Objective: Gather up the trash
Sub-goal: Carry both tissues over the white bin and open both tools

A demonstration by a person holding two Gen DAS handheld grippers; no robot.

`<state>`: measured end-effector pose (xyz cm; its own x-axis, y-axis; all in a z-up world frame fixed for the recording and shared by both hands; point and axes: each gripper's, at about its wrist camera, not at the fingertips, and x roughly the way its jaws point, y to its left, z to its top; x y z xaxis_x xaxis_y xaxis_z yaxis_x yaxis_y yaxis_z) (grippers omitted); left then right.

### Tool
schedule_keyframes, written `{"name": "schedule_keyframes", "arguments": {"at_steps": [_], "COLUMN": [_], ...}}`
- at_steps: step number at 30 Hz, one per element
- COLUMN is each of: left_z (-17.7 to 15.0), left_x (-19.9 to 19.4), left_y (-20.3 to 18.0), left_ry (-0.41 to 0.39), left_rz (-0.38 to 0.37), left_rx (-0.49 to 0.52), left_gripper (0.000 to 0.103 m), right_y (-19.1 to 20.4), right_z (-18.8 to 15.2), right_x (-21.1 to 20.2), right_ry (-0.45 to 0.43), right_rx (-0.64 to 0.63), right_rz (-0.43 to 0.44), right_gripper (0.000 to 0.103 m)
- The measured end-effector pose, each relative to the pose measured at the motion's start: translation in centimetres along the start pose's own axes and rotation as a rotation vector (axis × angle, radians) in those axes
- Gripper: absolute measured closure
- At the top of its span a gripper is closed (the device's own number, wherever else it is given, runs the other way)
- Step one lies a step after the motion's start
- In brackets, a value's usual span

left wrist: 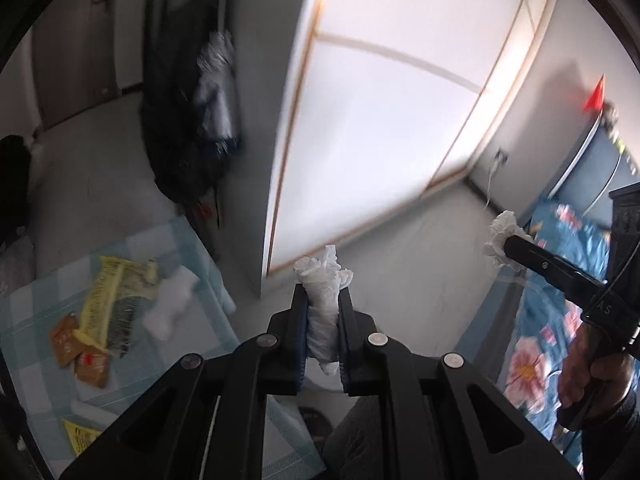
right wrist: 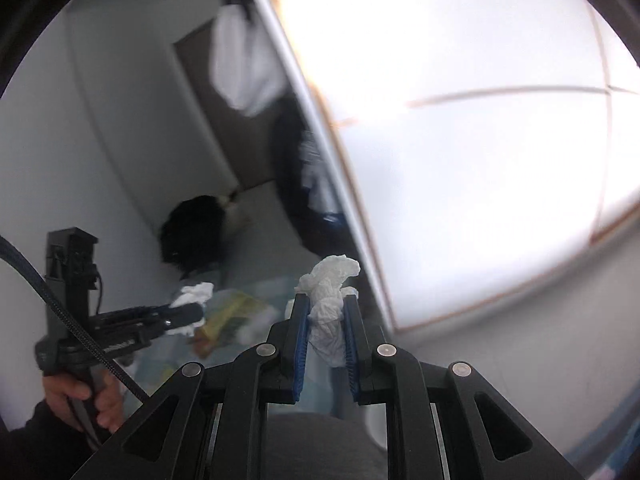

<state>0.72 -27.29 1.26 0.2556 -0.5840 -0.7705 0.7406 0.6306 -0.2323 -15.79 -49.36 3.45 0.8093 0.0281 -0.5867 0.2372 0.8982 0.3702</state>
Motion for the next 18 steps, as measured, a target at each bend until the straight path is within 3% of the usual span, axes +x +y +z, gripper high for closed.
{"name": "schedule_keyframes", "arguments": {"at_steps": [5,10,15,18], "left_z": [0.3,-0.2,-1.1,-1.5], "left_x": [6.3,12.5,17.3,19.7], "left_y": [-1.2,-1.1,-0.9,-1.5], "left_ry": [0.151,0.323,0.478,0.538], "left_rz": [-0.045,-0.119,-0.179,-0.158], "left_rx": [0.018,-0.033,-0.084,-0.045], "left_gripper": [0.094,0.094,0.094,0.094], "right_y": [-5.9,-10.4,-12.7,-13.5], "right_z": [-3.2,-6.3,-9.1,-10.5], "right_x": [3.9,9.0,13.7,16.4], "right_ry": [0.112,0.214,0.327,0.394], "right_rx": [0.130,0.226,0.313,0.346], "right_rz": [-0.047,-0.058,-0.047,-0.025], "right_gripper": [0.087,0.087,0.087,0.087]}}
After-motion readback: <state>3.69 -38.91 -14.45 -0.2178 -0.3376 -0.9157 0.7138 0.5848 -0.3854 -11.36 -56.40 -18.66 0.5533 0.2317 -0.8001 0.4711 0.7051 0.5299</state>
